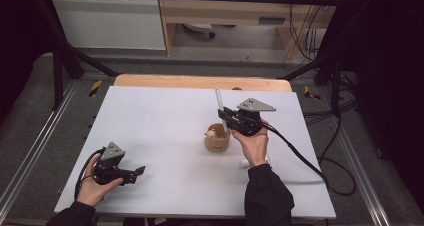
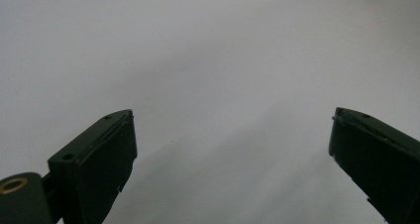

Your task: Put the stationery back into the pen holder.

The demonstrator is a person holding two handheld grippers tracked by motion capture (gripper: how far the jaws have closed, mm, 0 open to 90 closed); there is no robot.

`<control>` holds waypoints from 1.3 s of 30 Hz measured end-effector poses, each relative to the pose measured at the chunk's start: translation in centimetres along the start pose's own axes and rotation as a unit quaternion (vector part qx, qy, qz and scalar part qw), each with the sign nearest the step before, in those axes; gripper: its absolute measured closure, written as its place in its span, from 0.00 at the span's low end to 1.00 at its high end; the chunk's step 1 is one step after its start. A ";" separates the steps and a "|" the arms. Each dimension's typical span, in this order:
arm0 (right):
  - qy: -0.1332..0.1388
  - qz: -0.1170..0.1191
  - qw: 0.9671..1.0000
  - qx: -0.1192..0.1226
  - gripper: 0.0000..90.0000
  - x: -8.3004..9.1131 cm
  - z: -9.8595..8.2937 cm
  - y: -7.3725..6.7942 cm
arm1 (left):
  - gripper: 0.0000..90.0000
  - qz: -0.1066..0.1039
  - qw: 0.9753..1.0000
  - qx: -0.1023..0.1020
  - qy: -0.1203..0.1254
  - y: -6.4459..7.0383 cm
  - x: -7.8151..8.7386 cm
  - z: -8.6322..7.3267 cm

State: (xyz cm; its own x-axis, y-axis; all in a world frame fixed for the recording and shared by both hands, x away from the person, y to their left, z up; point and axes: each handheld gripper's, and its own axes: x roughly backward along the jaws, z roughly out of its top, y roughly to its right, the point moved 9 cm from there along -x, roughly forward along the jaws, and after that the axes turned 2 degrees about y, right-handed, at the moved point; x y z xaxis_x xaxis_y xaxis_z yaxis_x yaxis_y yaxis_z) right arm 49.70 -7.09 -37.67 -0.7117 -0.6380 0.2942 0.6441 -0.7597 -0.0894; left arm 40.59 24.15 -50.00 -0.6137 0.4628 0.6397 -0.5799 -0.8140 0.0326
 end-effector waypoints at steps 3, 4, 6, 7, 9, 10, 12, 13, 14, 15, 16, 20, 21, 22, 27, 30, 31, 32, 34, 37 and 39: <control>0.000 0.000 1.000 -0.007 0.88 -0.8 -0.3 0.0 | 0.05 -0.001 1.000 -0.001 0.000 0.1 0.0 0.0; 0.000 -0.001 1.000 -0.009 0.88 -1.0 -0.5 0.1 | 0.05 -0.002 1.000 -0.001 0.000 0.1 0.0 0.0; -0.002 -0.001 1.000 -0.011 0.88 -1.5 -0.8 0.2 | 0.05 -0.002 1.000 -0.002 0.000 0.1 0.0 0.0; -0.004 -0.002 1.000 -0.012 0.88 -1.7 -0.9 0.2 | 0.05 -0.002 1.000 -0.002 0.001 0.1 0.0 0.0; -0.009 -0.002 1.000 -0.011 0.88 -2.0 -1.3 0.2 | 0.05 -0.002 1.000 -0.002 0.001 0.1 0.0 0.0; -0.010 -0.001 1.000 -0.014 0.88 -2.2 -1.5 0.3 | 0.05 -0.002 1.000 -0.001 0.000 0.1 0.0 0.0; -0.012 -0.002 1.000 -0.020 0.88 -2.4 -1.9 0.5 | 0.05 -0.004 1.000 -0.003 -0.001 0.1 0.0 0.0; -0.014 -0.001 1.000 -0.022 0.88 -2.5 -2.1 0.6 | 0.05 -0.004 1.000 -0.005 -0.001 0.1 0.0 0.0; -0.015 -0.001 1.000 -0.023 0.88 -2.5 -2.3 0.7 | 0.05 -0.004 1.000 -0.005 -0.001 0.2 0.0 0.0; -0.016 -0.001 1.000 -0.026 0.88 -2.6 -2.6 0.7 | 0.05 -0.004 1.000 -0.004 0.001 0.2 -0.1 0.0; -0.019 0.000 0.999 -0.027 0.88 -2.6 -2.9 0.8 | 0.05 -0.004 1.000 -0.005 -0.001 0.2 -0.1 0.0; -0.023 0.003 0.999 -0.032 0.88 -2.8 -3.7 0.9 | 0.05 -0.004 1.000 -0.006 -0.002 0.2 -0.1 0.0; -0.024 0.003 0.999 -0.032 0.88 -2.8 -3.9 1.0 | 0.05 -0.004 1.000 -0.006 -0.002 0.2 -0.1 0.0; -0.025 0.003 0.999 -0.034 0.88 -2.8 -4.1 1.0 | 0.05 -0.004 1.000 -0.006 -0.002 0.2 -0.1 0.0; -0.033 0.005 0.999 -0.032 0.88 -3.0 -5.0 0.9 | 0.05 -0.004 1.000 -0.007 -0.002 0.2 -0.1 -0.1; -0.035 0.007 0.999 -0.035 0.88 -3.1 -5.4 0.9 | 0.05 -0.004 1.000 -0.006 -0.002 0.2 -0.1 0.0; -0.035 0.007 0.999 -0.034 0.88 -3.2 -5.5 0.8 | 0.05 -0.004 1.000 -0.006 -0.002 0.2 -0.1 -0.1; -0.037 0.007 0.999 -0.033 0.88 -3.2 -5.7 0.8 | 0.05 -0.004 1.000 -0.007 -0.003 0.2 -0.1 -0.1; -0.039 0.006 0.999 -0.033 0.88 -3.2 -6.0 0.9 | 0.05 -0.004 1.000 -0.008 -0.003 0.2 -0.1 -0.1; -0.043 0.005 0.999 -0.034 0.88 -3.2 -6.5 0.9 | 0.05 -0.004 1.000 -0.008 -0.003 0.2 -0.1 -0.1; -0.045 0.006 0.998 -0.033 0.88 -3.2 -6.7 0.9 | 0.05 -0.004 1.000 -0.009 -0.004 0.2 -0.1 -0.1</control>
State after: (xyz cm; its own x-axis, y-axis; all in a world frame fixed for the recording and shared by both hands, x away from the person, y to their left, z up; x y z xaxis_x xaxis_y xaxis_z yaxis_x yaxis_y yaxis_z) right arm 50.66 -6.56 -45.10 -0.6743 -0.6354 0.3762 0.6300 -0.7608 -0.1559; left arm 40.49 23.97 -50.13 -0.6052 0.4664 0.6451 -0.5942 -0.8040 0.0237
